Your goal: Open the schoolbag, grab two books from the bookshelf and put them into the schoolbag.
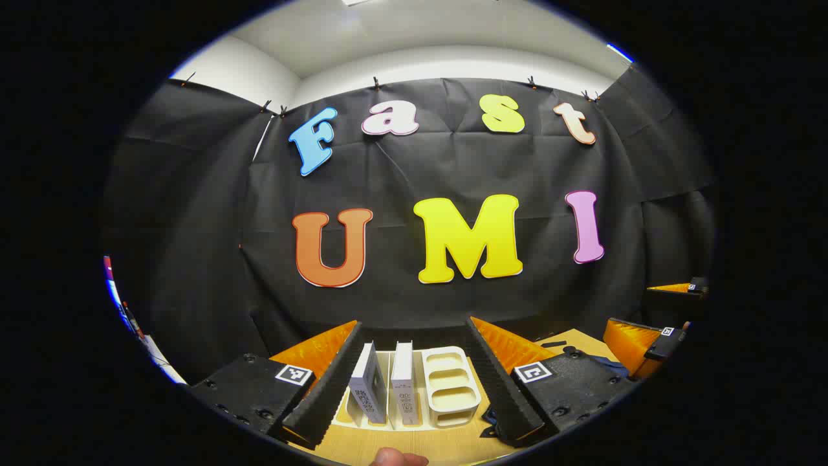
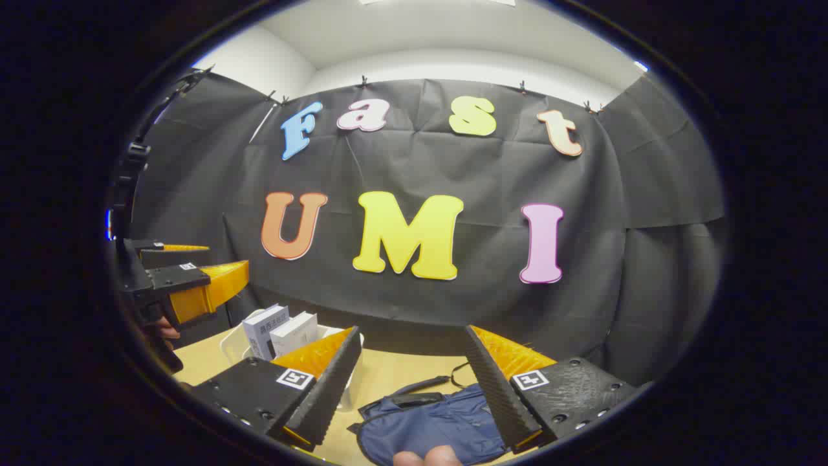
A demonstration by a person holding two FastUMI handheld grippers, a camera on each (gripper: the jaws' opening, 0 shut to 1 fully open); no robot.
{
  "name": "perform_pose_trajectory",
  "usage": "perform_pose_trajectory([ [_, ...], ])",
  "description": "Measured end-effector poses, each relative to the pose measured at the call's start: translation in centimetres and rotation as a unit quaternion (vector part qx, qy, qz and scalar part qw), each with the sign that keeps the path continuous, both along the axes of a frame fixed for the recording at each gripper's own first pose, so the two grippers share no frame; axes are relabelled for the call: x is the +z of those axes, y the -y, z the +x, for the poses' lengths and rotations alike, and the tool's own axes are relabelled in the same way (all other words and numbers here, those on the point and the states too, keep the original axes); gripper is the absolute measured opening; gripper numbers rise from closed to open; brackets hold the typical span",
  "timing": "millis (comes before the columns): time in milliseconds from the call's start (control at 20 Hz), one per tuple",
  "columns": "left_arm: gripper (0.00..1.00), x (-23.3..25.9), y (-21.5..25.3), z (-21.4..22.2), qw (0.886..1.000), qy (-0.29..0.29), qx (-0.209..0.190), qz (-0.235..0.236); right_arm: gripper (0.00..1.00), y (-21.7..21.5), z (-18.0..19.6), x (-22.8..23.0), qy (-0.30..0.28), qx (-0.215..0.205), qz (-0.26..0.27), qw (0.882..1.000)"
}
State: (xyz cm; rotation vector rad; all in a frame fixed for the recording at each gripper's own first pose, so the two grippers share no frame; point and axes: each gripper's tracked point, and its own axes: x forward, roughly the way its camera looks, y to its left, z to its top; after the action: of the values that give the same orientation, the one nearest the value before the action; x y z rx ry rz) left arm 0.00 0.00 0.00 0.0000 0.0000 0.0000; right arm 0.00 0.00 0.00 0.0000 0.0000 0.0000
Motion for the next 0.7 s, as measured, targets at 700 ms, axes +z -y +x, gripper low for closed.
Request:
perform_pose_trajectory([
  [700, 0.97, -0.4, -0.7, 0.2, 1.0, -0.001, -0.003, -0.012, 0.97, -0.8, -0.1, -0.8, -0.011, -0.006, 0.005, 1.0],
])
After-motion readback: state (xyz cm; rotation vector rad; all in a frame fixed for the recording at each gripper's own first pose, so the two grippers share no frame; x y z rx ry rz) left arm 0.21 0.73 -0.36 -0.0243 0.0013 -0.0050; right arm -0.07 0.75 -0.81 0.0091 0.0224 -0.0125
